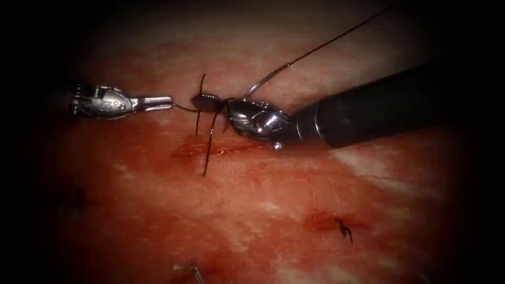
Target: Wound Closure
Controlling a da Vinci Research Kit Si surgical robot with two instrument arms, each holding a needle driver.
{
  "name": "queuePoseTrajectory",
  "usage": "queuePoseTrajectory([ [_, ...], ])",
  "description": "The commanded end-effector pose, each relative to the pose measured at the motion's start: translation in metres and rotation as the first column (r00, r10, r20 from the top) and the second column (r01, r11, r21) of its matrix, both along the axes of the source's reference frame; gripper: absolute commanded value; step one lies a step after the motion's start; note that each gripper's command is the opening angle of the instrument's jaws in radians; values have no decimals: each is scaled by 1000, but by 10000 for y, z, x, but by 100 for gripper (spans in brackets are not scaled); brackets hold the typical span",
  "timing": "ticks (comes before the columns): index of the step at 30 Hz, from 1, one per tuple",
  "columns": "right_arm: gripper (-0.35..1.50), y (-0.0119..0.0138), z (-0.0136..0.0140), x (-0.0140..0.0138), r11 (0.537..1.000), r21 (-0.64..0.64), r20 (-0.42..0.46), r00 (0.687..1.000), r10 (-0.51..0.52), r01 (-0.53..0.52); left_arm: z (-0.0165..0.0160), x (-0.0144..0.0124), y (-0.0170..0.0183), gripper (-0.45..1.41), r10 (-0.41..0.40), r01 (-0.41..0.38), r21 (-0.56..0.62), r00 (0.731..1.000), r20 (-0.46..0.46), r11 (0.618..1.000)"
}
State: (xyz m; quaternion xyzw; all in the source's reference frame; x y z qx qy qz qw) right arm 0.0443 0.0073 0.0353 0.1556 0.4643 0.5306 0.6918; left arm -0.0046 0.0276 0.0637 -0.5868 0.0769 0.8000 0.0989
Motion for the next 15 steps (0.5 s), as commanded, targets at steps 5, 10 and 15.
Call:
queuePoseTrajectory([
  [5, -35, -30, -15, 4, 1000, -8, -2, 1000, -12, 12, -5, 6, 29, -45, -25, 25, 27, 1000, 4, 999],
  [10, -35, -50, -28, -5, 1000, -18, -7, 1000, -24, 24, -16, 12, 67, -45, -40, 40, 28, 999, 1, 999],
  [15, -35, -65, -40, -14, 999, -27, -15, 999, -33, 33, -20, 15, 89, -45, -56, 55, 26, 998, 2, 998],
])
